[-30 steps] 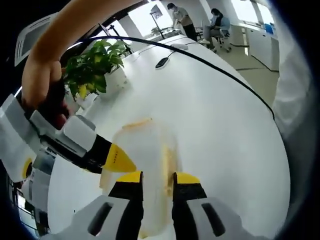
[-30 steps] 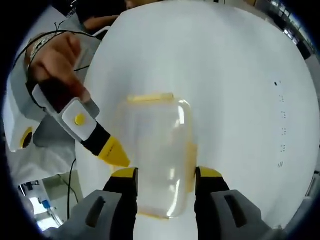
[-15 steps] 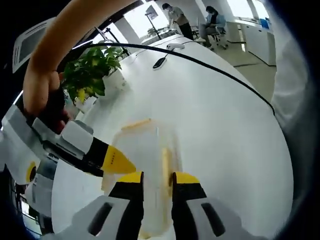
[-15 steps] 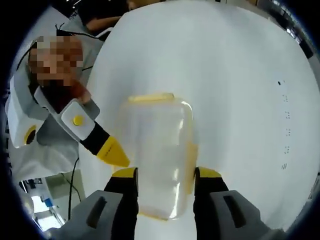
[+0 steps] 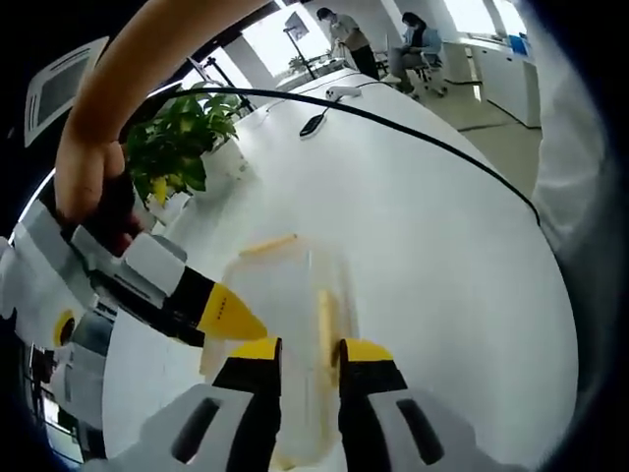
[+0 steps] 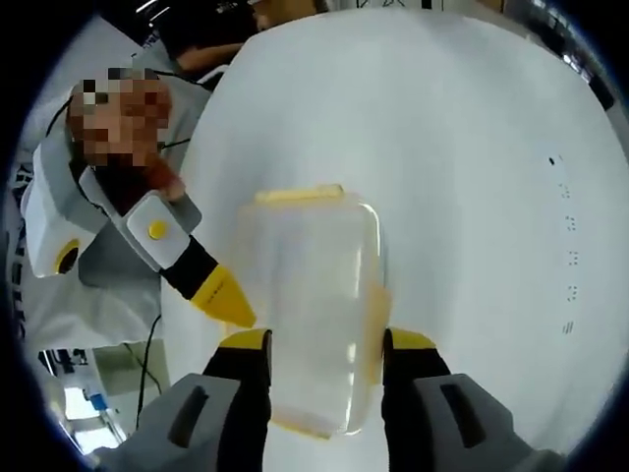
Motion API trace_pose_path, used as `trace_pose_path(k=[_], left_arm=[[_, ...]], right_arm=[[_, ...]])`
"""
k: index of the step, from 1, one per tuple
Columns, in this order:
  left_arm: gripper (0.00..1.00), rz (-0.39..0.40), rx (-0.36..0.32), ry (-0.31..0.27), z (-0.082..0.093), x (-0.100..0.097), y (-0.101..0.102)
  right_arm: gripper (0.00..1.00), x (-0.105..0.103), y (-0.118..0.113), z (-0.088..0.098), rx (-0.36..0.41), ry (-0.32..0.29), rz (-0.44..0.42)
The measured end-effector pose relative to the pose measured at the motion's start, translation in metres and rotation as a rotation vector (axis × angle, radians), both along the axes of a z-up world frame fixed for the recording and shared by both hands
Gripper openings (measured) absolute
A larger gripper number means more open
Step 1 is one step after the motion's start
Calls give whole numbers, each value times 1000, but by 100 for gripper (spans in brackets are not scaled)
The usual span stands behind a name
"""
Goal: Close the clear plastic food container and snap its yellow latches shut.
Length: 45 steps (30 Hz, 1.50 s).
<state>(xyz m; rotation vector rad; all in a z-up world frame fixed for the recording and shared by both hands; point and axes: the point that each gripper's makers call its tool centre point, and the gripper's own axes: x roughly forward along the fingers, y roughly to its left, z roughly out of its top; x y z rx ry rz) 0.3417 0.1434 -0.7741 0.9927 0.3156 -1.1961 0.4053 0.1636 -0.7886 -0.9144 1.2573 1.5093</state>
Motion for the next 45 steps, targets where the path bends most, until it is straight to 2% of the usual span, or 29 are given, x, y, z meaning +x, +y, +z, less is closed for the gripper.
trace_pose_path(k=[6,8,9,14,17,20,23,26,32,36,38,40,45], left_arm=[[15,25,-19,14,1,0,0],[15,63,-94,76,4,1,-1],[15,66,-109,87,4,1,-1],[17,62,-90,81,3,3,0],[22,116,-94,110,2,5,2],[28,149,-90,127,1,7,8],[38,147,-106,117,4,5,12],[49,167,-142,142,9,4,15],[58,206,-153,136,18,15,27],[64,228,-167,119,27,28,37],[70,237,-181,129,30,31,40],[71,257,-196,147,32,36,44],[78,261,-158,133,27,49,56]], right_arm=[[42,-6,-3,3,1,-27,-13],[42,-6,-4,5,4,-45,-15],[42,-7,-5,6,15,-56,-12],[45,-7,-10,8,72,-118,-37],[51,-8,-15,10,92,-153,-58],[61,-17,-22,9,91,-140,-48],[59,-11,-25,10,102,-154,-53],[59,-5,-25,16,139,-154,-71],[58,-6,-30,30,200,-197,-85],[60,-8,-36,31,222,-218,-87],[60,-6,-37,30,226,-227,-87],[60,-8,-41,29,233,-236,-90],[63,-15,-46,25,256,-244,-96]])
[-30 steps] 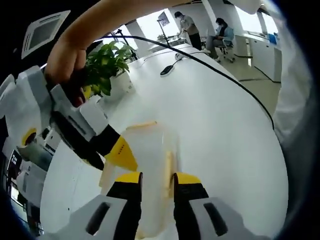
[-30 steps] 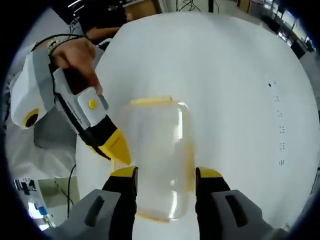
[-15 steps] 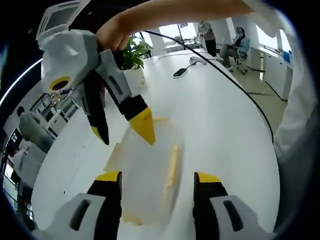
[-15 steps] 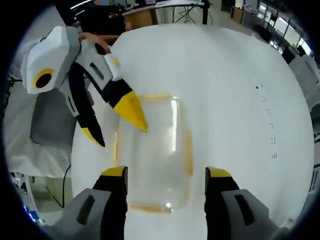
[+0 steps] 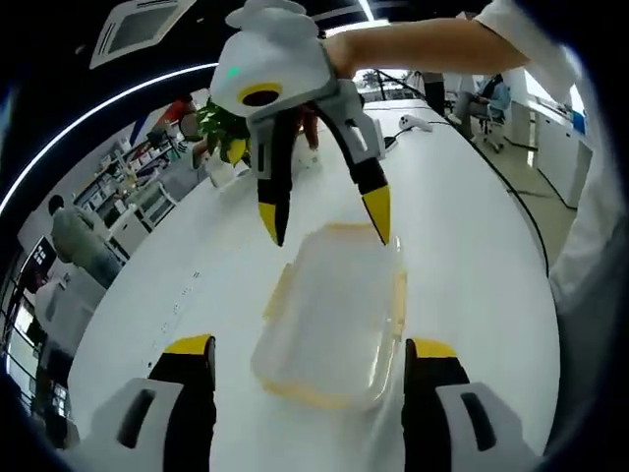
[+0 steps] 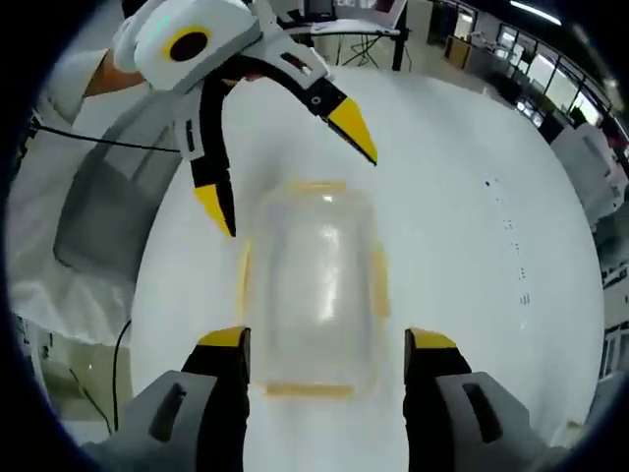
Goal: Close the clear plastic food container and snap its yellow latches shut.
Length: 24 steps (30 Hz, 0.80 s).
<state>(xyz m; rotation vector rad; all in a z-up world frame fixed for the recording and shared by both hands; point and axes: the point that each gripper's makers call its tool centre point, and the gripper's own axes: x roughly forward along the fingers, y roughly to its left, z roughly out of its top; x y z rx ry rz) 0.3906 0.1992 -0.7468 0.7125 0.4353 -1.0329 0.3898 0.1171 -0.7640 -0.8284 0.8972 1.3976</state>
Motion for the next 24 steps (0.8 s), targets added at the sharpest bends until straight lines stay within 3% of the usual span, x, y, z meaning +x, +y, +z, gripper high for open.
trace_pose_path(k=[9,20,24], left_arm=[[84,-20,53,65,-18,9,4],[83,-103,119,157,-40,1,-2],[82,-111,148,166,-48,3,-2]], right_arm=[[73,-5,-11,-8,-6,-6,-10],[80,-12,-15,-29,-15,-4,-12],[81,-12,-16,-37,-26,-10,-9]])
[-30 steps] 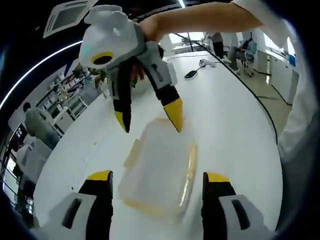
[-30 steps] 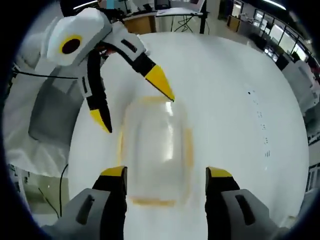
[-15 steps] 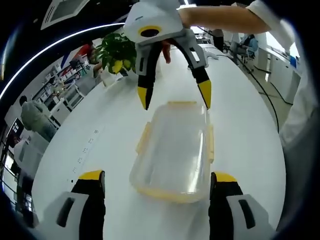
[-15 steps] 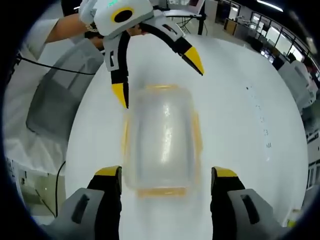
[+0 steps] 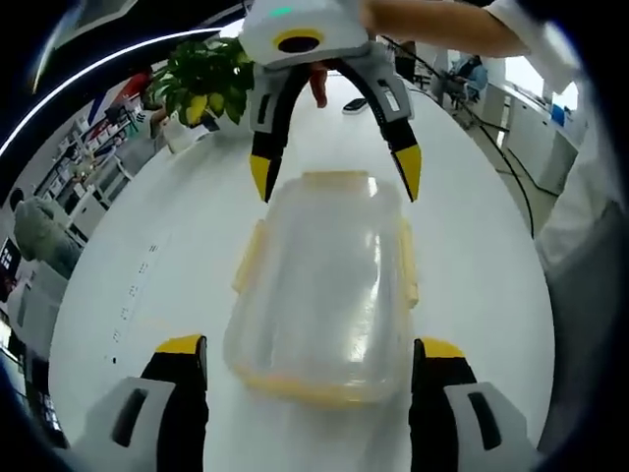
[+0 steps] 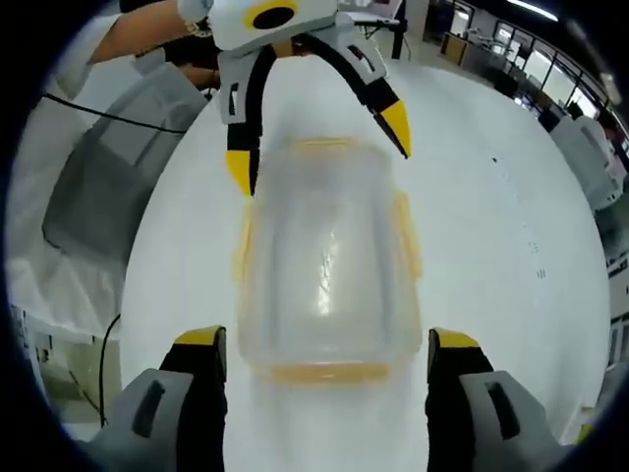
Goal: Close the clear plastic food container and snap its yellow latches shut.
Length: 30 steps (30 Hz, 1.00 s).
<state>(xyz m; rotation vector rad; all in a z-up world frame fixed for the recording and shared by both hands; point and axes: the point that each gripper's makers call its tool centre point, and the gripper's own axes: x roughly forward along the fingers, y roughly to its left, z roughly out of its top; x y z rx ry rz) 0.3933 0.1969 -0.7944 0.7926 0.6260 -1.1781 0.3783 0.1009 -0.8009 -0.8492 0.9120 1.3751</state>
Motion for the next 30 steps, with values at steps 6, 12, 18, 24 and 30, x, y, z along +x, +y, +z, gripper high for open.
trace_pose_path(k=[6,12,18,24,30], left_arm=[[76,-8,22,27,-7,-5,0],[76,-14,24,16,-6,-5,1],[76,-26,41,21,-6,-8,8],[76,-33,61,24,-7,-13,21],[76,-33,65,26,-7,-20,42]], right_arm=[[74,1,0,-1,6,-20,6],[74,-1,-1,0,13,-25,9],[73,-4,6,1,20,-28,8],[73,-10,19,1,18,-28,9],[73,-16,39,1,23,-27,11]])
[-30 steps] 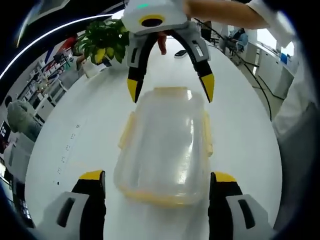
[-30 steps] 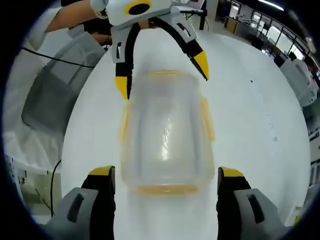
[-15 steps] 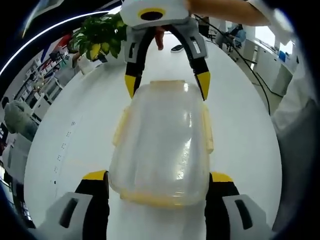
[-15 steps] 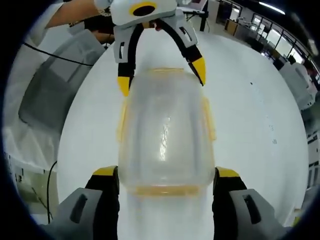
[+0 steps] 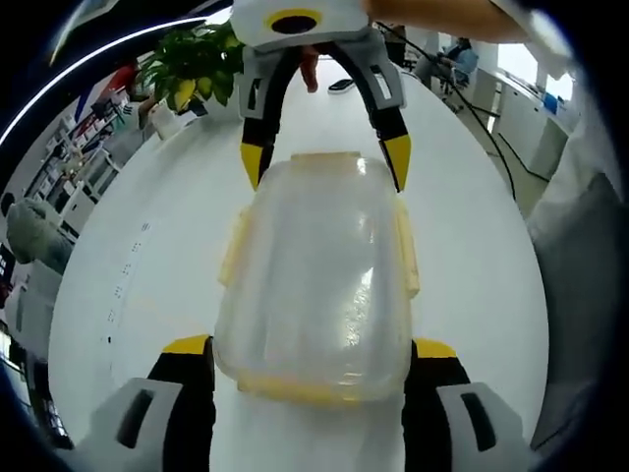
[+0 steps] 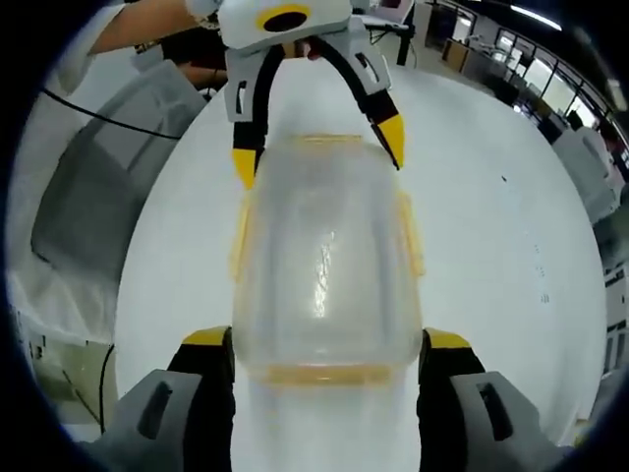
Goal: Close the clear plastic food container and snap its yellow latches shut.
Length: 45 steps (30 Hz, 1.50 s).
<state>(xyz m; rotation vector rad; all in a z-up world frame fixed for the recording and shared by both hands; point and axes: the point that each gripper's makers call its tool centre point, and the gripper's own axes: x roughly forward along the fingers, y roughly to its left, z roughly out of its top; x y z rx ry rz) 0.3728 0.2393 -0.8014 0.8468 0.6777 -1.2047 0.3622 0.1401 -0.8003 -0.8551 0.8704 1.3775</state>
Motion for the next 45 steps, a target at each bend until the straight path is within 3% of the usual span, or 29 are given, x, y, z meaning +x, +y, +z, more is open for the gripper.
trace_pose_path(k=[14,21,32,45], left_arm=[[75,16,11,7,1,-20,69],[74,11,9,5,2,-27,93],[74,-13,-24,14,3,-34,115],[74,-31,-48,16,4,-21,117]], right_arm=[[73,-17,68,0,-2,-2,21],[73,-26,92,0,-4,-2,13],[73,-28,113,-1,-28,-4,2],[73,-19,115,-1,-57,-3,-10]])
